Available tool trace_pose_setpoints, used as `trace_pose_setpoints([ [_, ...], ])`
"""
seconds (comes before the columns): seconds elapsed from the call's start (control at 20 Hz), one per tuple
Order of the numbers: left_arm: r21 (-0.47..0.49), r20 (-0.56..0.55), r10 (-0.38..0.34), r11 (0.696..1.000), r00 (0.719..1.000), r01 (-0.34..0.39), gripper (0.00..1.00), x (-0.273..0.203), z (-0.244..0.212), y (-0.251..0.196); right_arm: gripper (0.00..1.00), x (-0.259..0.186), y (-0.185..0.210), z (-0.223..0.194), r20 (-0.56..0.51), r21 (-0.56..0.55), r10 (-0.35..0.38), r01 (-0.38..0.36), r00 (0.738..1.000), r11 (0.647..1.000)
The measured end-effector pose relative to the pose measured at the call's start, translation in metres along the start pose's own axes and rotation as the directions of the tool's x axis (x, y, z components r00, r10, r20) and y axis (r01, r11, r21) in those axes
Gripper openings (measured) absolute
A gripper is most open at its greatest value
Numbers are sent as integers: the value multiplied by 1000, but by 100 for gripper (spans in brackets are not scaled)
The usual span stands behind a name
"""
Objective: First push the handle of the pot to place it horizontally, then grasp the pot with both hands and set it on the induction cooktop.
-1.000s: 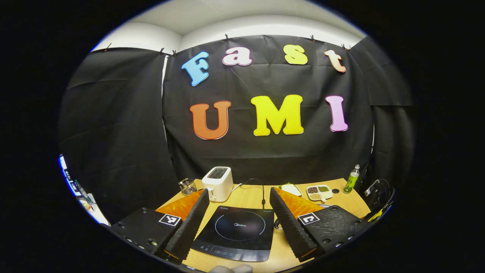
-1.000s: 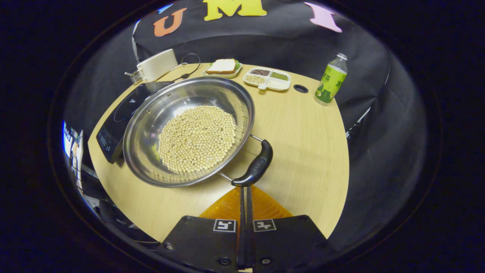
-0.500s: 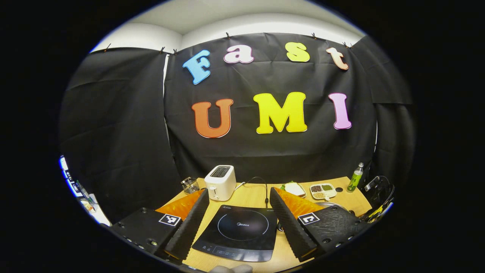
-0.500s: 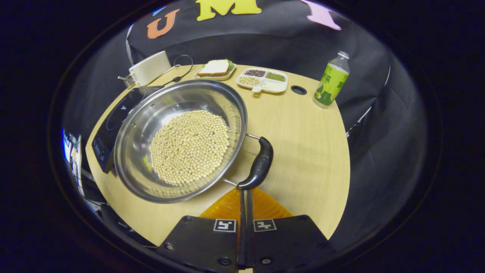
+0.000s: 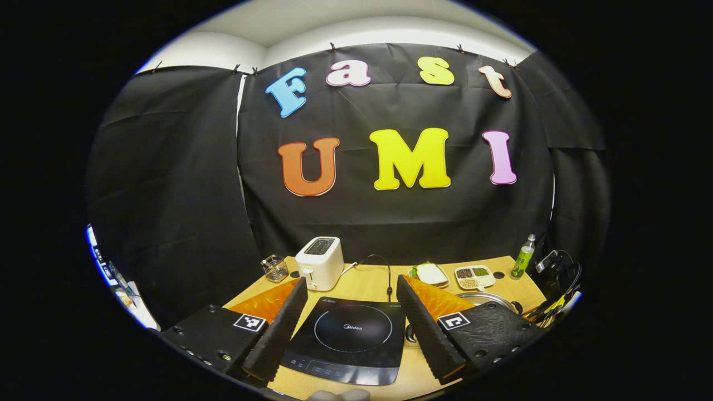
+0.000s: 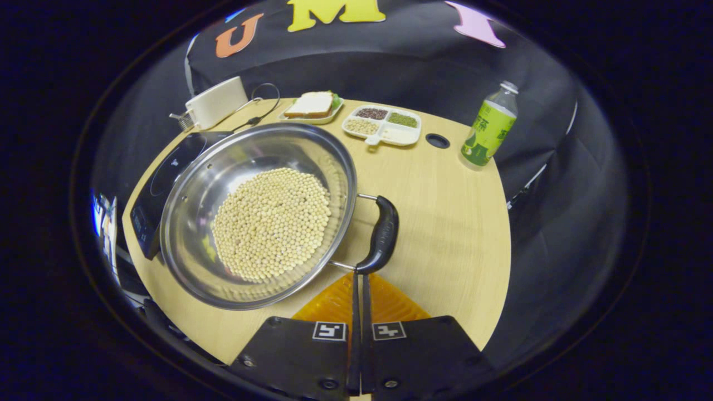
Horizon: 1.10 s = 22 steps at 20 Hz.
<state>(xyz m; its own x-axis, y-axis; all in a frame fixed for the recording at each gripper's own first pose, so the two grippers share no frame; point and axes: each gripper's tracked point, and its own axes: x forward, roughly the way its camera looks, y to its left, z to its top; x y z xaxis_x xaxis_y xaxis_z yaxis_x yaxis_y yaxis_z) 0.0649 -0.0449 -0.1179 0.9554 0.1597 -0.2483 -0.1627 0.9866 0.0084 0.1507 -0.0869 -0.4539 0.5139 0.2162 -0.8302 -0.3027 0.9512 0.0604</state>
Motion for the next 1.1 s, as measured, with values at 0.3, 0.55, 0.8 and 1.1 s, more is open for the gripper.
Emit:
trace_pose_setpoints([
  [0.3,-15,-40,-52,999,998,52,96,23,-33,-19,69,-35,-27,5,133,38,-111,107,985,994],
  [0.55,11,-108,-105,994,989,107,96,51,-77,-45,100,-59,-33,19,202,83,-153,138,967,987],
  [0.8,-22,-203,-157,988,966,156,97,78,-127,-81,98,-62,-29,30,235,132,-151,122,960,984],
  [1.1,-13,-284,-188,981,940,192,97,107,-178,-118,98,-48,-28,42,242,163,-162,124,957,979],
])
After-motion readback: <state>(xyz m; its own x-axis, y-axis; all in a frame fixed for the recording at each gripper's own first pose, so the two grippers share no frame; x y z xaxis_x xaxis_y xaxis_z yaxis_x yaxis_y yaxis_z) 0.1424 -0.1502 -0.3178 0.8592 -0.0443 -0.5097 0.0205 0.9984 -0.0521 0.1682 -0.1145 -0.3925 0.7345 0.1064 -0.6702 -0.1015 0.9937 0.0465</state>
